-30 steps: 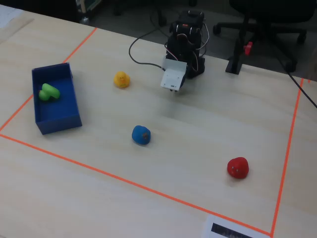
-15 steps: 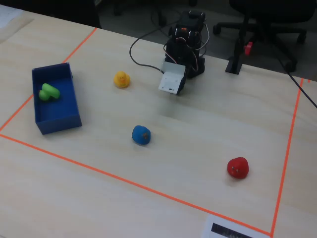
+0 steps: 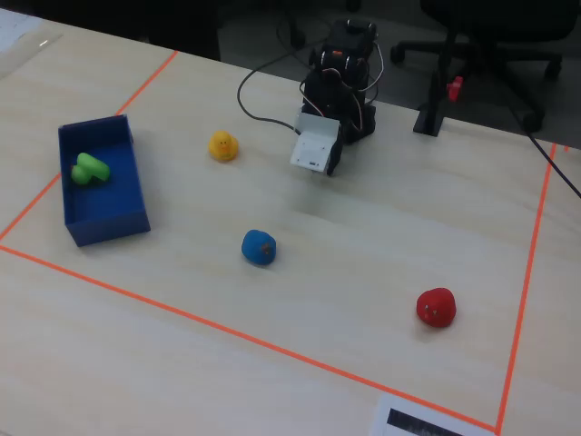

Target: Grasp green duck and put it into box.

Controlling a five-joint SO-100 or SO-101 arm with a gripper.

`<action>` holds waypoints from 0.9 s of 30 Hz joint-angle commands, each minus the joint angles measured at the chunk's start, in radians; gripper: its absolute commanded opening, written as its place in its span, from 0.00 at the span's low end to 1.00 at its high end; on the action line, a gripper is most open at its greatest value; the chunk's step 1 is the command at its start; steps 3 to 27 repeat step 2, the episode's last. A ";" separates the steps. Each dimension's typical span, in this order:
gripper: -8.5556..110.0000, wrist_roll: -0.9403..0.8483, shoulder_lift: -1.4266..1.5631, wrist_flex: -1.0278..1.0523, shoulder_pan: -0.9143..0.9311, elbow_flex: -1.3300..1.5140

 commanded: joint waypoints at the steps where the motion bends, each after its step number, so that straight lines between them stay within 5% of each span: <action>1: 0.17 -0.011 -0.002 0.009 0.008 0.008; 27: 0.17 -0.011 -0.002 0.009 0.008 0.008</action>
